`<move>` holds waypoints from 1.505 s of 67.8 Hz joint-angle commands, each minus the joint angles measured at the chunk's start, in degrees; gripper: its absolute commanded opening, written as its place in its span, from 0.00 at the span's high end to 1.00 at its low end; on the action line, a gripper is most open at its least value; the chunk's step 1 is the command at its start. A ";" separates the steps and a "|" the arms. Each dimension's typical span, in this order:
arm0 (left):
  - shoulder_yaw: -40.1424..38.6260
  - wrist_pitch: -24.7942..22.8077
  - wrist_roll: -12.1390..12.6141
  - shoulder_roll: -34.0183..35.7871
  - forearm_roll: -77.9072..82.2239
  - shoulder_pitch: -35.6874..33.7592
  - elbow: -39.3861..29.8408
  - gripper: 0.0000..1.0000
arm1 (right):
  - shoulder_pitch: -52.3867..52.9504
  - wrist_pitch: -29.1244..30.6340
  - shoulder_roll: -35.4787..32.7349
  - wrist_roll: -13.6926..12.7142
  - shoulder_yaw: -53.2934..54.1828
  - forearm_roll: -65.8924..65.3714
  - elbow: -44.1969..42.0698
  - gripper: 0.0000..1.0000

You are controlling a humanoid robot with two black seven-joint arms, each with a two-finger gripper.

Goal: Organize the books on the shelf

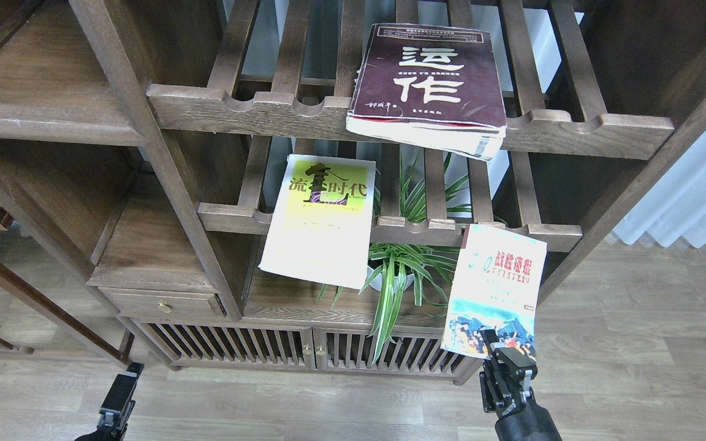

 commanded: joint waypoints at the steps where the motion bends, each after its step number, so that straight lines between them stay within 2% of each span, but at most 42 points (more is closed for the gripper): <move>1: 1.43 0.00 0.34 0.21 0.03 -0.93 0.07 0.00 | -1.62 0.01 -0.12 -0.23 -0.85 -0.05 -0.09 0.97; 12: 6.61 0.00 -0.45 -0.49 -0.32 -0.58 -0.02 0.00 | -2.42 0.01 -0.55 -0.67 -3.92 -0.05 -0.09 0.97; 26: 9.60 0.00 -0.28 -3.13 -0.41 -0.49 -0.19 0.00 | -1.28 0.01 -2.31 -1.81 -9.02 -0.22 -0.44 0.97; 33: 10.75 0.00 -0.37 -4.18 -0.58 -0.40 -0.98 0.00 | 1.10 0.01 -2.40 -4.00 -11.22 -0.40 -1.40 0.97; 34: 11.18 0.00 -0.37 -4.44 -0.84 -0.31 -0.98 0.00 | 2.14 0.01 -2.49 -5.22 -12.53 -0.31 -2.36 0.97; 51: 15.40 0.00 -0.45 -5.24 -2.43 0.13 -5.55 0.00 | 4.79 0.01 -2.67 -9.72 -20.01 -0.49 -5.09 0.96; 65: 16.99 0.00 -0.54 -6.47 -2.43 -0.14 -6.17 0.00 | 5.23 0.01 -1.96 -13.23 -22.56 -0.49 -5.62 0.95; 86: 18.13 0.00 -0.72 -10.33 -2.43 -0.93 -5.20 0.01 | 5.41 0.01 0.50 -14.11 -27.92 -0.84 -6.32 0.95; 93: 19.09 0.00 -0.63 -10.95 -2.25 -1.54 -4.85 0.05 | 5.49 0.01 1.73 -16.13 -28.45 -0.93 -8.08 0.95; 102: 22.17 0.00 -0.72 -10.86 -2.43 -2.33 -4.15 0.16 | 5.67 0.01 2.08 -16.40 -28.45 -0.93 -8.61 0.94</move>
